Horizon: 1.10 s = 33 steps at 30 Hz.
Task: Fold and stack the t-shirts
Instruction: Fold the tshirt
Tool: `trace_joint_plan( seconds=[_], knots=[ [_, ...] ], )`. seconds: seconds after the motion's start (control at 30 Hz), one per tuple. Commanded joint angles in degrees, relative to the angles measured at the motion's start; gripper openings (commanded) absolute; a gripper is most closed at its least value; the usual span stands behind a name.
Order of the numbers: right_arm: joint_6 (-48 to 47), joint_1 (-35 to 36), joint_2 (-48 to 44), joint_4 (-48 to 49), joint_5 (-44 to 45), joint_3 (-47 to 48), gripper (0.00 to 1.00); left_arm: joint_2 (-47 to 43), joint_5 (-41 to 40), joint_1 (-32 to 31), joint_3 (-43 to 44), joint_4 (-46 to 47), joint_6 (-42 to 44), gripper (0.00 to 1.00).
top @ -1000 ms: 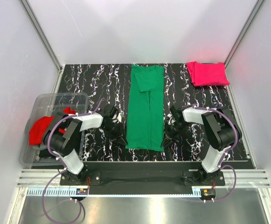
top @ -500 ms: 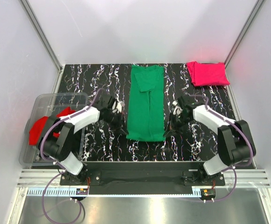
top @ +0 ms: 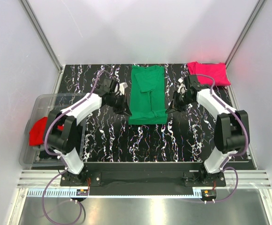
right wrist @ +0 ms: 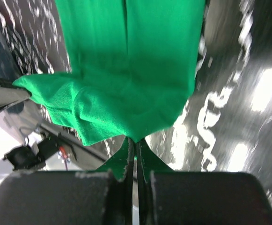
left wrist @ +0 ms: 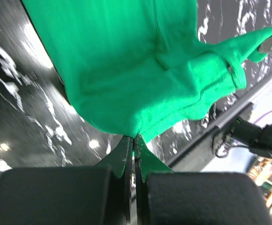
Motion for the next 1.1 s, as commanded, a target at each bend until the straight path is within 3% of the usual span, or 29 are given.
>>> trace_joint_plan(
  seconds=[0.0, 0.57, 0.83, 0.9, 0.97, 1.0, 1.07],
  knots=[
    [-1.52, -1.27, 4.55, 3.57, 1.67, 5.04, 0.0, 3.95, -2.09, 0.88, 5.78, 1.27, 2.91, 0.0],
    [-3.37, -3.03, 20.91, 5.16, 1.85, 22.97, 0.0, 20.64, -6.04, 4.22, 21.87, 2.85, 5.64, 0.0],
    [-4.25, -2.94, 24.87, 5.42, 2.46, 26.58, 0.0, 25.75, -7.27, 4.57, 28.99, 3.2, 7.04, 0.0],
    [-4.25, -2.94, 25.57, 5.51, 2.81, 27.02, 0.1, 26.37, -7.27, 4.57, 29.61, 3.38, 7.13, 0.07],
    [-4.51, -2.94, 25.4, 5.42, 3.86, 27.29, 0.36, 26.11, -7.62, 4.66, 29.52, 3.12, 7.22, 0.14],
    [-4.86, -2.94, 24.62, 5.33, 4.31, 27.29, 0.39, 25.76, -7.88, 4.57, 29.17, 2.85, 7.22, 0.19],
    [-5.48, -3.03, 23.21, 4.46, 5.1, 26.68, 0.43, 23.57, -8.5, 4.66, 28.56, 1.8, 7.83, 0.39]
  ],
)
